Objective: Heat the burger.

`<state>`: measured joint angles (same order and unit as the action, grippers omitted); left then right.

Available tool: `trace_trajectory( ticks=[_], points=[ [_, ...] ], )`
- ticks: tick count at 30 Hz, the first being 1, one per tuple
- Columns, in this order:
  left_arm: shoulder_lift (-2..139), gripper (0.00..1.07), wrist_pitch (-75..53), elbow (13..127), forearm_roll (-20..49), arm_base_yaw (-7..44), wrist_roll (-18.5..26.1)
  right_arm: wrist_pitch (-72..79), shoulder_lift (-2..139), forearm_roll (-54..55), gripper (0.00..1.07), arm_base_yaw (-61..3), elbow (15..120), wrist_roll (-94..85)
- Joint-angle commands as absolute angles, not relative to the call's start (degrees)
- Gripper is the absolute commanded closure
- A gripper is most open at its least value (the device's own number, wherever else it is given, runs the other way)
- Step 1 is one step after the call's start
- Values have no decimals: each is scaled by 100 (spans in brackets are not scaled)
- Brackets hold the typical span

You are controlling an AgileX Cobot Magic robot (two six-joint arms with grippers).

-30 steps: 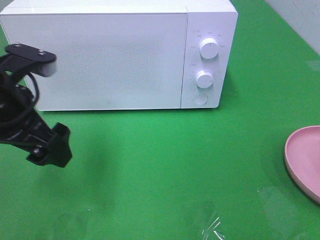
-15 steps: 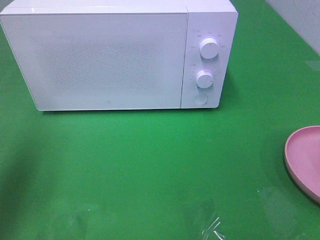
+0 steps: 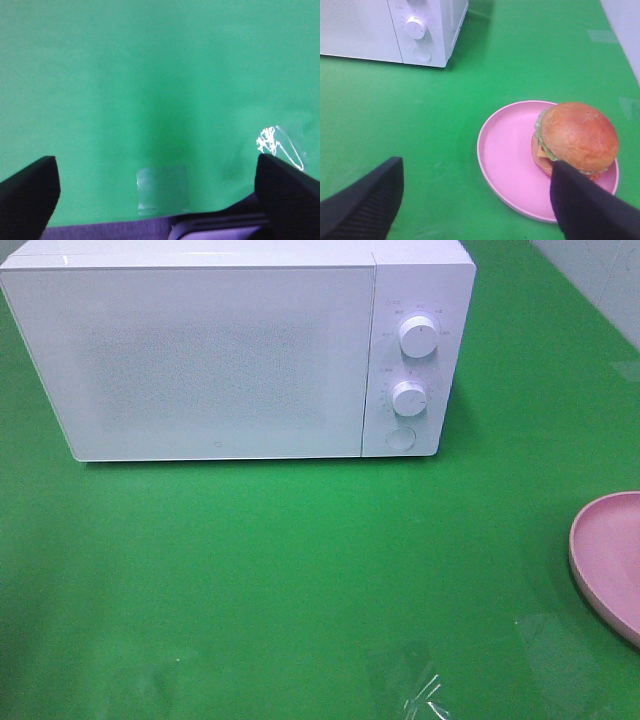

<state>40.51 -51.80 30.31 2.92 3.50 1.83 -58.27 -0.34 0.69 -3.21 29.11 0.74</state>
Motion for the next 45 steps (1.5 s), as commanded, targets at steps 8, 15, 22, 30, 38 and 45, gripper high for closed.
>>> trace_trajectory(
  ticks=[8, 15, 22, 30, 38, 45],
  points=[
    [1971, 9, -4830, 2882, 275, 338, 195, -5735, -166, 57, 31, -275, 2899, 80],
    [991, 9, -5082, 2968, 327, 338, 195, -5735, -166, 57, 31, -275, 2899, 80],
    [676, 9, -5982, 2871, 304, 338, 447, -5735, -166, 57, 31, -275, 2899, 80],
    [647, 9, -5982, 2882, 321, 338, 435, -5735, -166, 57, 31, -275, 2899, 80],
    [430, 9, -5976, 2882, 355, 160, 430, -5735, -166, 57, 31, -275, 2899, 80],
    [-143, 9, -5970, 2882, 361, -103, 441, -5735, -166, 57, 31, -275, 2899, 92]
  ],
)
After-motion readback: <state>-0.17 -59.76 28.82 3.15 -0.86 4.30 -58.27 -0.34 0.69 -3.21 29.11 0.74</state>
